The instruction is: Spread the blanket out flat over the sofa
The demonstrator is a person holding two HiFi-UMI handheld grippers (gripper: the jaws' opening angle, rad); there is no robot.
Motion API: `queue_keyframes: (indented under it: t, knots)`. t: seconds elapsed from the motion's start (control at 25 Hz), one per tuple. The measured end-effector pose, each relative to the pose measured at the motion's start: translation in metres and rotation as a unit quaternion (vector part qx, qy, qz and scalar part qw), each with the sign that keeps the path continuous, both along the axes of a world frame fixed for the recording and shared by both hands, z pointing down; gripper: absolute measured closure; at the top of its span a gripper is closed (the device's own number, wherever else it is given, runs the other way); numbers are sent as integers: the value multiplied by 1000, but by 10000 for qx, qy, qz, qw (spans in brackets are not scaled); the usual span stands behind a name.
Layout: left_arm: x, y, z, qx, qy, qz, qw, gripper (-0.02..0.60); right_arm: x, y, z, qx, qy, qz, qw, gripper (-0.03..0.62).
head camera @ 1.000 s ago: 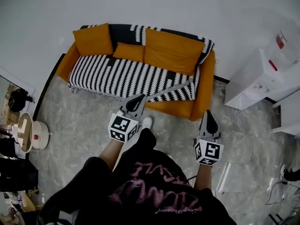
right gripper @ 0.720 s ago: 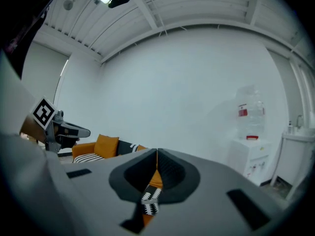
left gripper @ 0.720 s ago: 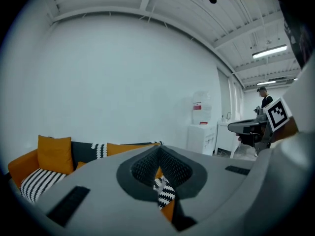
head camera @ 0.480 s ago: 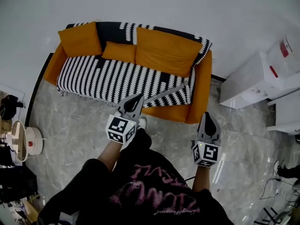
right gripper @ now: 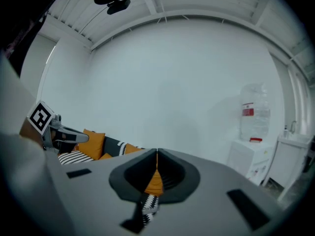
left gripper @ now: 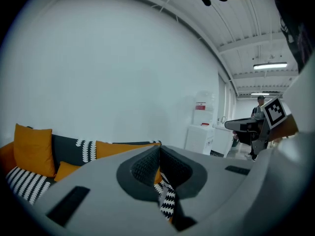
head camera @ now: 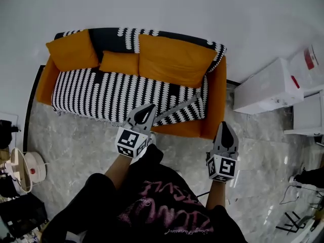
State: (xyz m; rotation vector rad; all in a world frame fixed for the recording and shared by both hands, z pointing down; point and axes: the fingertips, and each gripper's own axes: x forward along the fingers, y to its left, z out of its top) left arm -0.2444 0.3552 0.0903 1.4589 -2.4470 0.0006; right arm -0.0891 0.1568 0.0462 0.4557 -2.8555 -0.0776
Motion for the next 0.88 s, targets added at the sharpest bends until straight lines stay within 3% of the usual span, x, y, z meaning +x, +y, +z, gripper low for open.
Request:
queue_keyframes:
  t: [0.52, 0.88]
  knots:
    - [-78, 3, 47, -9, 506, 322, 9982, 571, -79, 12, 25, 68, 452, 243, 9987, 572]
    - [-90, -15, 55, -74, 571, 507, 9971, 571, -95, 1, 37, -21, 466, 324, 9984, 572]
